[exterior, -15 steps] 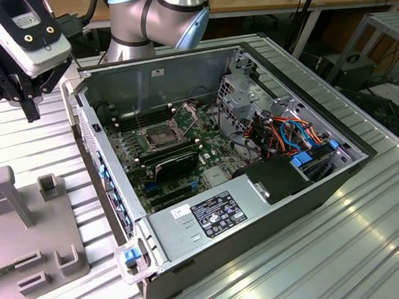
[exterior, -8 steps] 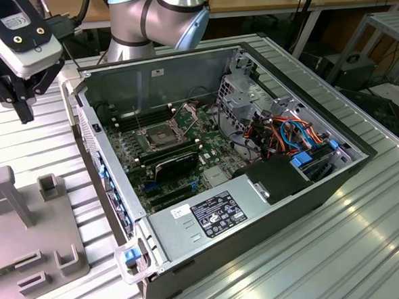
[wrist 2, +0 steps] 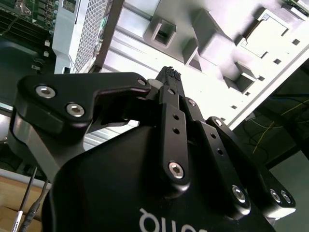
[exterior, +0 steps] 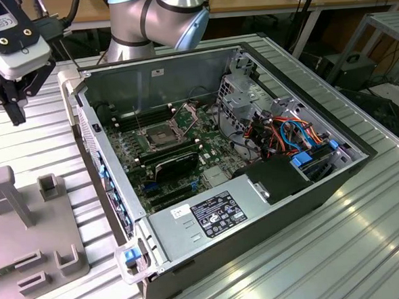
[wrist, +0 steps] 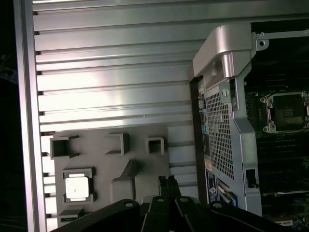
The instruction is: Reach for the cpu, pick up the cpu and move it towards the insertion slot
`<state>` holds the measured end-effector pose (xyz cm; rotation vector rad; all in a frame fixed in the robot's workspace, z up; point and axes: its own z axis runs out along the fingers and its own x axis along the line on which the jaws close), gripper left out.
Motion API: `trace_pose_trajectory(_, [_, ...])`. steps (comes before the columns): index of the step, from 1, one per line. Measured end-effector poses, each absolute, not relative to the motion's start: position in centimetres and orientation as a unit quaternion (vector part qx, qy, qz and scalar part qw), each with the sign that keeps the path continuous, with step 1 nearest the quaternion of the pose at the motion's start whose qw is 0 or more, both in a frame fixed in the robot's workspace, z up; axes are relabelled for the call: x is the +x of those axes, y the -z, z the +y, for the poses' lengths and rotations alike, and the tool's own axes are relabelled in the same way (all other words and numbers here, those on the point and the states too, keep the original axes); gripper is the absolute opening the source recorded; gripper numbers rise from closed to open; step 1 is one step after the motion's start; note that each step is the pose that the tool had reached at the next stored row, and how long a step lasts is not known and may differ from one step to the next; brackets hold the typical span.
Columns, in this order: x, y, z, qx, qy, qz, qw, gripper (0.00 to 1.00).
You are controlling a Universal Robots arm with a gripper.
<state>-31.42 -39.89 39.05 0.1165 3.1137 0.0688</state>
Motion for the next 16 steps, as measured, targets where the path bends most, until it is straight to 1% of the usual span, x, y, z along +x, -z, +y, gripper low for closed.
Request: trace_pose_trajectory(16, [-32.43,-39.03,-39.89,0.037,-0.022,0.999,0.012,0.11])
